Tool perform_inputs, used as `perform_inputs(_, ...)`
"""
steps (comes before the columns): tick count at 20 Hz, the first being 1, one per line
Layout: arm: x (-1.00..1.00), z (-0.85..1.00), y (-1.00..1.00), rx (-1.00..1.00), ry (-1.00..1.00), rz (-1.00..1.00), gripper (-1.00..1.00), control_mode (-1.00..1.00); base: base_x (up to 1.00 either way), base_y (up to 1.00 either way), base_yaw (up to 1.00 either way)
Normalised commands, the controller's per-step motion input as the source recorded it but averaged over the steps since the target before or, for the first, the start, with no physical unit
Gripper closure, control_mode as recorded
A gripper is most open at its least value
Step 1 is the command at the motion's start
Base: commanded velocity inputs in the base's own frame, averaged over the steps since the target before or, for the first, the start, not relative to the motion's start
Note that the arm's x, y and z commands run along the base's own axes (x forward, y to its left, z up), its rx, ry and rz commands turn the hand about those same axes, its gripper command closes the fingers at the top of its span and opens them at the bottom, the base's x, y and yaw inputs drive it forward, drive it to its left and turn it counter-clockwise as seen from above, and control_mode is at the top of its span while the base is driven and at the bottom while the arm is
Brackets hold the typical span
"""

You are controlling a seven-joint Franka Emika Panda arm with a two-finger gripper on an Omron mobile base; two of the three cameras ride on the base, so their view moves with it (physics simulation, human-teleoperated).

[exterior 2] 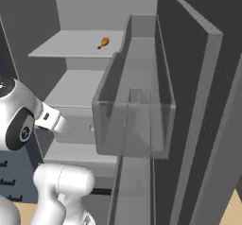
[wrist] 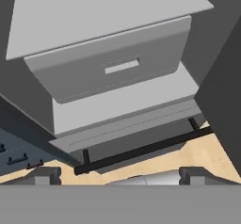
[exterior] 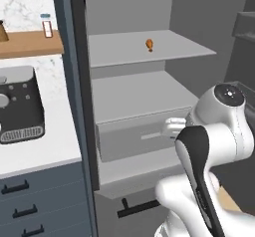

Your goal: Place one broccoli and one chicken drumstick in each tupperware on the nearby counter, to pack two identical lunches.

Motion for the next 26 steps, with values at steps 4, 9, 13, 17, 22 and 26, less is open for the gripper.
perform_inputs(4,0.00,0.00,0.00,0.00,0.00,0.00,-1.00,1.00,0.51,-0.39,-0.03)
perform_inputs(9,0.08,0.17,-0.11,0.01,-0.12,0.00,-1.00,-1.00,0.07,-0.08,0.00)
perform_inputs(13,0.31,0.65,0.00,0.00,-0.32,0.01,-1.00,-1.00,0.00,0.00,0.00)
perform_inputs(17,0.43,0.84,0.00,0.00,-0.25,0.01,-1.00,-1.00,0.00,0.00,0.00)
perform_inputs(22,0.44,0.74,0.00,0.00,-0.03,0.00,-1.00,-1.00,0.00,0.00,0.00)
perform_inputs(26,0.40,0.62,0.00,0.00,0.00,0.00,-1.00,-1.00,0.00,0.00,0.00)
